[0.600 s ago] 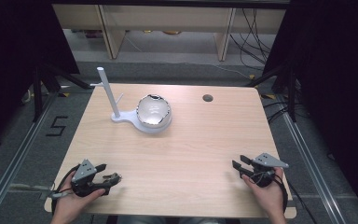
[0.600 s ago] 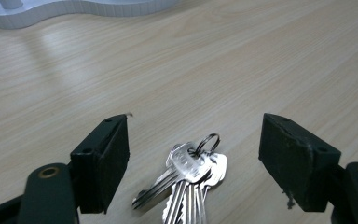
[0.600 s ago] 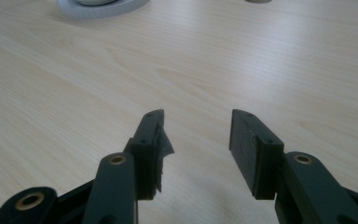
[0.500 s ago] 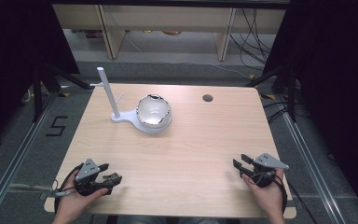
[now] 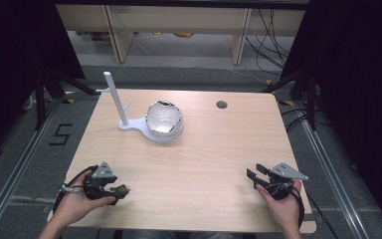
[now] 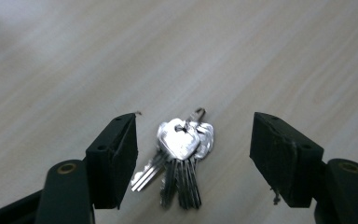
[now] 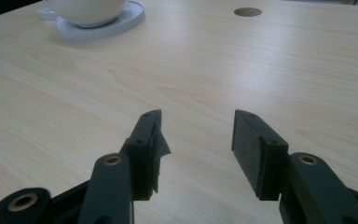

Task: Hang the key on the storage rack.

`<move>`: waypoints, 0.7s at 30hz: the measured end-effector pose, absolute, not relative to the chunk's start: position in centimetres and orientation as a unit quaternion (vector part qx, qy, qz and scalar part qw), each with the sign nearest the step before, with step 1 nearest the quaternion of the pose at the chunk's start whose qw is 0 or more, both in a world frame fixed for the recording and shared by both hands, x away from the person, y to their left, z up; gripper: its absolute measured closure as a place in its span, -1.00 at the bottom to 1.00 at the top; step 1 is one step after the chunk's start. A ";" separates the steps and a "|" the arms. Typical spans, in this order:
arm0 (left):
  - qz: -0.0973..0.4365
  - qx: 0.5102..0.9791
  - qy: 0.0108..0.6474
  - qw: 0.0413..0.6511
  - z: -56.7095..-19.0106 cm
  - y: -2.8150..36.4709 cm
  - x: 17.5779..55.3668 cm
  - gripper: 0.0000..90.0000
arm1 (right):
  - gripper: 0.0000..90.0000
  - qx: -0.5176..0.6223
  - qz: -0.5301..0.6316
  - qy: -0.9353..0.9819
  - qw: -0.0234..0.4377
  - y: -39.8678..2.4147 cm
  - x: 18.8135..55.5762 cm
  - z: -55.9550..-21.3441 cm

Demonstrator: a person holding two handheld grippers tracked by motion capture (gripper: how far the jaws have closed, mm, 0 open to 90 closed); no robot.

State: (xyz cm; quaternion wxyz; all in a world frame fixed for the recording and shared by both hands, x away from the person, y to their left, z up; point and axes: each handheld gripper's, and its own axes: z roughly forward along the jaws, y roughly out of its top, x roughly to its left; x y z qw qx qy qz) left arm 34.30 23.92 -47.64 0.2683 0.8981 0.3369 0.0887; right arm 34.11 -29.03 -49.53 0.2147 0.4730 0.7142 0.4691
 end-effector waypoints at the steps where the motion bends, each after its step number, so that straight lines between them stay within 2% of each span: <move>1: 0.083 0.909 0.324 0.250 -47.6 23.7 34.6 -0.31 | 0.19 0.468 0.472 0.715 0.215 -29.0 34.2 -49.6; 4: 0.078 0.921 0.316 0.214 -47.7 22.9 35.2 -0.31 | 0.19 0.455 0.476 0.719 0.222 -29.3 34.5 -49.6; 8: 0.087 0.921 0.319 0.205 -47.5 22.0 35.8 -0.23 | 0.19 0.456 0.472 0.722 0.220 -29.4 34.5 -49.6; 9: 0.078 0.927 0.318 0.185 -47.2 21.9 36.2 -0.20 | 0.19 0.449 0.472 0.724 0.226 -29.4 34.5 -49.6; 10: 0.072 0.934 0.306 0.171 -47.1 21.9 36.4 -0.18 | 0.19 0.474 0.469 0.717 0.205 -29.2 34.2 -49.5; 12: 0.064 0.937 0.305 0.156 -47.2 21.5 36.7 -0.14 | 0.19 0.465 0.478 0.716 0.206 -29.2 34.4 -49.7; 13: 0.049 0.944 0.301 0.129 -47.1 21.2 37.2 -0.12 | 0.19 0.464 0.471 0.721 0.208 -29.2 34.4 -49.7; 19: 0.019 0.962 0.263 0.065 -47.0 20.1 38.5 -0.11 | 0.18 0.460 0.469 0.726 0.203 -28.9 34.4 -49.8; 21: 0.016 0.963 0.261 0.066 -47.3 20.0 38.6 -0.11 | 0.18 0.449 0.472 0.728 0.212 -29.0 34.7 -49.9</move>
